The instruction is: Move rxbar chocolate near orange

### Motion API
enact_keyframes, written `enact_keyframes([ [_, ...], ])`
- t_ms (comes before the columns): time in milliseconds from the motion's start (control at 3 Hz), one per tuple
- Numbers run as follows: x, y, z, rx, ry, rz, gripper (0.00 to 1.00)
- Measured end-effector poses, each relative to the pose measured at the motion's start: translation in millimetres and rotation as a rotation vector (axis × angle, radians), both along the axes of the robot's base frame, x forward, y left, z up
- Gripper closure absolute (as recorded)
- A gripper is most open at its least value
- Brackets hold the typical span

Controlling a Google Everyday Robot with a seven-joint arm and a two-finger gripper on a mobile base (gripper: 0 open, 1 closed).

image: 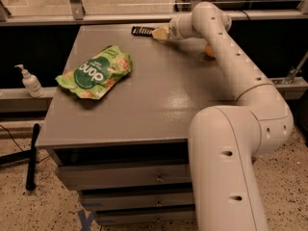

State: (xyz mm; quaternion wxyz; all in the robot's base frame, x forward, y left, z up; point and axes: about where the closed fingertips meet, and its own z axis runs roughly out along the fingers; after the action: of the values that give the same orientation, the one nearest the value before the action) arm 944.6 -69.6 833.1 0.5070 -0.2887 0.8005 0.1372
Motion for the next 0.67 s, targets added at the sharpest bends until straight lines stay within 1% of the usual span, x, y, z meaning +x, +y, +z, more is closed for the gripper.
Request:
enact_keyframes([
  [667, -0.1, -0.1, 0.6, 0.000, 0.000, 0.000, 1.00],
])
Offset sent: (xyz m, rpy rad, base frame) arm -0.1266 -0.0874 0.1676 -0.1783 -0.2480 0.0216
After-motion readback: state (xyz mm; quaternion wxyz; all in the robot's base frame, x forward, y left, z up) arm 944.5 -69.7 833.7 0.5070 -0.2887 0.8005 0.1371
